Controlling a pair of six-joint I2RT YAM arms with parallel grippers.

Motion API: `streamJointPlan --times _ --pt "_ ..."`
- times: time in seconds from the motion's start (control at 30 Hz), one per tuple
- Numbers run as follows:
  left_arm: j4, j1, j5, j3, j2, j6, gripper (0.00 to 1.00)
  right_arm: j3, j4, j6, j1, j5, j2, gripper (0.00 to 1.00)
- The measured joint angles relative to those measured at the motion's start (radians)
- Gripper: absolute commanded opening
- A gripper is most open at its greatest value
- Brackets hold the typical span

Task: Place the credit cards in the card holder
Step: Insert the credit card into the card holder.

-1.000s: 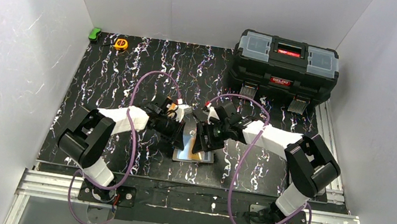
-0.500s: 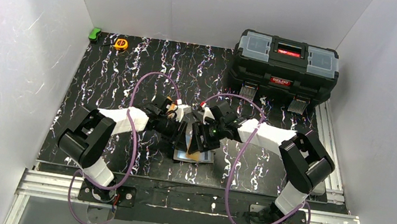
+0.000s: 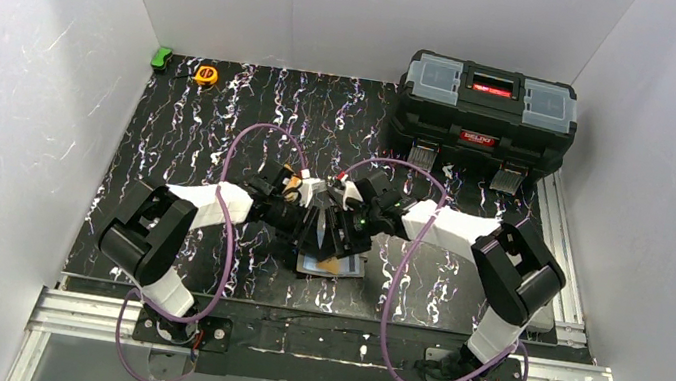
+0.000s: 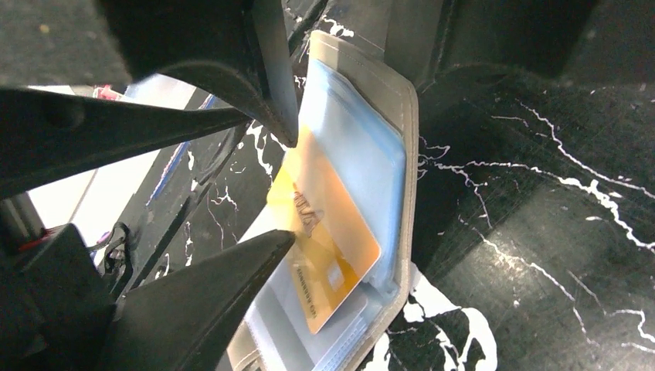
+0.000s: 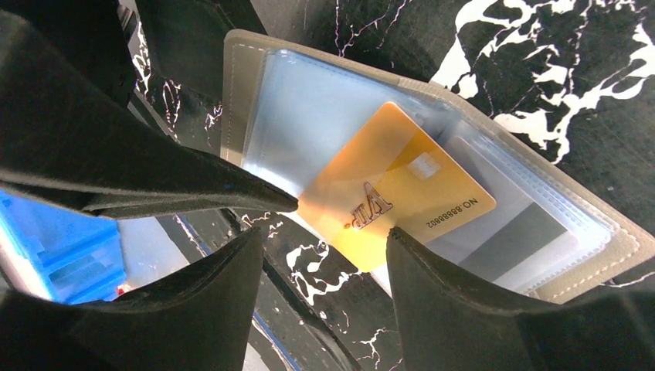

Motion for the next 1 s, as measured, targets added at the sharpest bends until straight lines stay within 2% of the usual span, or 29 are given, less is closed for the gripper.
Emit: streamJointPlan --times 0.1,0.33,0.5,0.67,0.83,1.0 --pt "-0.018 0.008 -0.003 0.000 0.000 0.001 0.51 -0.003 -0.004 -0.002 -0.011 0.000 -0.016 0.67" --pt "-0.043 0.035 -0.005 -0.001 0.000 -0.009 0.52 -0.021 0.000 -0.004 -0.048 -0.020 -0.105 0.66" --pt "-0.074 0.062 -0.006 -0.001 -0.006 -0.005 0.50 -0.040 -0.005 -0.004 -0.054 -0.023 -0.110 0.66" --pt "-0.118 0.090 -0.013 0.000 -0.014 0.003 0.43 -0.047 -0.006 -0.004 -0.054 -0.024 -0.098 0.66" --pt "-0.134 0.094 -0.031 0.000 -0.016 0.008 0.24 -0.048 -0.006 -0.004 -0.054 -0.023 -0.073 0.66" --pt "-0.138 0.094 -0.043 0.000 -0.016 0.008 0.23 -0.048 -0.006 -0.004 -0.054 -0.018 -0.043 0.66"
